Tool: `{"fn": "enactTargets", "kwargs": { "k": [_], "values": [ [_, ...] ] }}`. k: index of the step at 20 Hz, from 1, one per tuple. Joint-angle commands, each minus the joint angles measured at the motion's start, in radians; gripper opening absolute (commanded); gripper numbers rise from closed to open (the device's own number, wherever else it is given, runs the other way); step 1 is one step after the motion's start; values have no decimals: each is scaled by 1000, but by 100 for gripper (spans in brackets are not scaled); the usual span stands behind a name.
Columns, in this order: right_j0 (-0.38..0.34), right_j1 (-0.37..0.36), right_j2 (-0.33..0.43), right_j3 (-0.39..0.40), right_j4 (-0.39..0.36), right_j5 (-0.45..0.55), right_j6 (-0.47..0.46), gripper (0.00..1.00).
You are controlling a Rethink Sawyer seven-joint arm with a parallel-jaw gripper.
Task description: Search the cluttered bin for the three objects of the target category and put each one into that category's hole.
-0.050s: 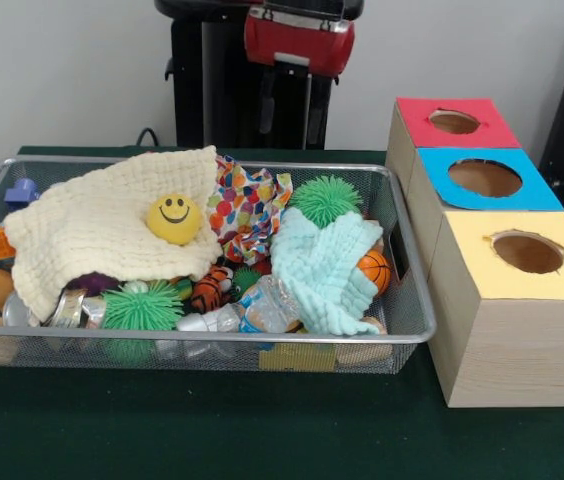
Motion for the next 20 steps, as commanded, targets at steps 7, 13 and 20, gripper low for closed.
{"fn": "enactTargets", "kwargs": {
  "k": [7,13,20],
  "values": [
    [95,60,-7,10,295,49,410,100],
    [50,4,13,99,388,98,439,100],
    [-79,65,140,173,432,-86,495,100]
  ]
}}
